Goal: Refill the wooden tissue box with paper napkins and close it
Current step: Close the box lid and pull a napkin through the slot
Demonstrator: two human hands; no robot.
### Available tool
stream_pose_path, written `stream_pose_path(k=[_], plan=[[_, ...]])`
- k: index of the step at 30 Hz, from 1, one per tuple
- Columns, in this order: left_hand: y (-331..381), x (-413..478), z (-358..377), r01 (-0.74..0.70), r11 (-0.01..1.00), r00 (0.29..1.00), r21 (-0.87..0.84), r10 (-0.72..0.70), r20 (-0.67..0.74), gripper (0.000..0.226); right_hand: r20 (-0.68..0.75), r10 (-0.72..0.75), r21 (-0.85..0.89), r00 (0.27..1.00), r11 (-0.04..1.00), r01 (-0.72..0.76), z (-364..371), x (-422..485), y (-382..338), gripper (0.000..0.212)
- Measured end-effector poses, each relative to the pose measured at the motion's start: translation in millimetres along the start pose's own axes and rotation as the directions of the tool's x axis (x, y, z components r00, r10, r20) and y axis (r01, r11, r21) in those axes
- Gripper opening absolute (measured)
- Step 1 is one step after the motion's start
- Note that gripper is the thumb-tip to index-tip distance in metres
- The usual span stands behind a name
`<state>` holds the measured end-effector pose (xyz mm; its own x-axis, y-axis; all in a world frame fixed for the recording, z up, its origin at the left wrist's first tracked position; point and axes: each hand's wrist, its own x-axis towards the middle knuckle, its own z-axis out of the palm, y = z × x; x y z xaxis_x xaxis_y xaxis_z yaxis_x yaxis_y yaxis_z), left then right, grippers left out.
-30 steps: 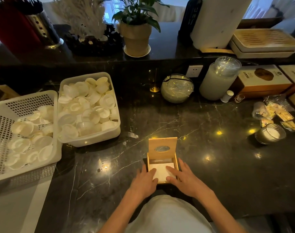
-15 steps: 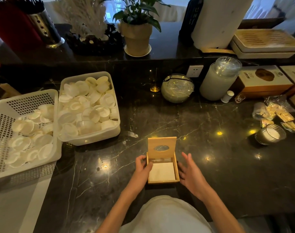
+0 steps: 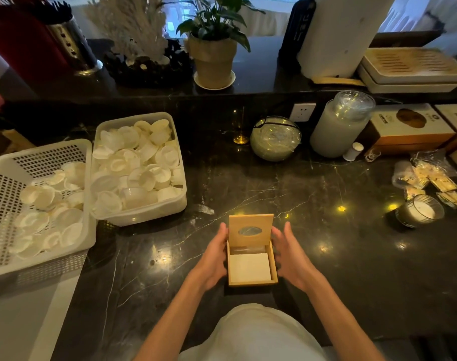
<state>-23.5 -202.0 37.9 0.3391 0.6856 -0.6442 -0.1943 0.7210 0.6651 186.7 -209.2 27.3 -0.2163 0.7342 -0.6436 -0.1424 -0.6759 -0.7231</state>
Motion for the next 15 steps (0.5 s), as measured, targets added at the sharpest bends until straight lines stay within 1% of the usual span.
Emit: stream_pose_path(k=[2, 3, 4, 5, 6, 7, 8, 9, 10, 11, 12, 14, 15], plan=[[-1.1, 1.1, -7.7, 0.011, 1.000, 1.000, -0.001, -0.011, -0.004, 0.071, -0.026, 0.043, -0.019, 0.999, 0.999, -0.044, 0.2, 1.6, -3.0, 0.079], [-4.1, 0.5, -10.3, 0.006, 0.999, 1.000, 0.035, -0.006, -0.001, 0.069, -0.032, 0.051, -0.048, 0.998, 0.997, -0.053, -1.3, 2.2, -1.9, 0.077], [-8.1, 0.2, -12.0, -0.024, 0.996, 1.000, 0.083, 0.023, 0.005, 0.056, -0.035, 0.036, -0.092, 0.999, 0.995, -0.039, -0.9, 0.3, -1.9, 0.065], [-13.5, 1.6, -13.9, -0.054, 0.989, 0.999, 0.137, 0.053, 0.009, 0.038, -0.045, -0.003, -0.153, 0.999, 0.988, -0.004, -0.2, -1.5, -0.5, 0.044], [-17.5, 1.6, -13.8, -0.088, 0.978, 0.996, 0.187, 0.086, 0.015, 0.028, -0.045, -0.048, -0.222, 0.998, 0.974, 0.036, 0.8, -3.6, 2.1, 0.022], [-22.3, 2.8, -13.8, -0.110, 0.966, 0.994, 0.234, 0.110, 0.014, 0.038, -0.060, -0.091, -0.286, 0.994, 0.956, 0.070, 1.1, -3.0, 7.8, 0.027], [-26.9, 3.8, -13.0, -0.125, 0.951, 0.992, 0.282, 0.129, 0.005, 0.054, -0.081, -0.128, -0.361, 0.989, 0.928, 0.090, 3.0, -3.1, 13.4, 0.044], [-30.3, 3.3, -10.8, -0.135, 0.933, 0.989, 0.332, 0.148, -0.014, 0.068, -0.109, -0.183, -0.440, 0.977, 0.890, 0.118, 5.8, -2.8, 18.6, 0.056], [-31.5, 1.3, -7.5, -0.143, 0.916, 0.986, 0.375, 0.166, -0.031, 0.077, -0.143, -0.259, -0.542, 0.955, 0.828, 0.143, 9.5, -2.5, 22.3, 0.062], [-33.2, 0.9, -5.5, -0.144, 0.903, 0.984, 0.406, 0.176, -0.042, 0.082, -0.151, -0.358, -0.657, 0.921, 0.733, 0.177, 13.0, -2.7, 25.7, 0.062], [-34.5, 0.7, -3.8, -0.144, 0.889, 0.982, 0.434, 0.181, -0.044, 0.084, -0.139, -0.469, -0.767, 0.872, 0.608, 0.205, 16.0, -3.6, 27.9, 0.055], [-38.0, 4.4, -5.4, -0.152, 0.854, 0.980, 0.497, 0.197, -0.039, 0.084, -0.033, -0.681, -0.918, 0.731, 0.311, 0.247, 23.8, -4.1, 27.1, 0.031], [-39.8, 6.4, -8.2, -0.156, 0.835, 0.978, 0.529, 0.205, -0.036, 0.084, 0.025, -0.727, -0.950, 0.687, 0.197, 0.243, 30.3, -4.4, 25.0, 0.019]])
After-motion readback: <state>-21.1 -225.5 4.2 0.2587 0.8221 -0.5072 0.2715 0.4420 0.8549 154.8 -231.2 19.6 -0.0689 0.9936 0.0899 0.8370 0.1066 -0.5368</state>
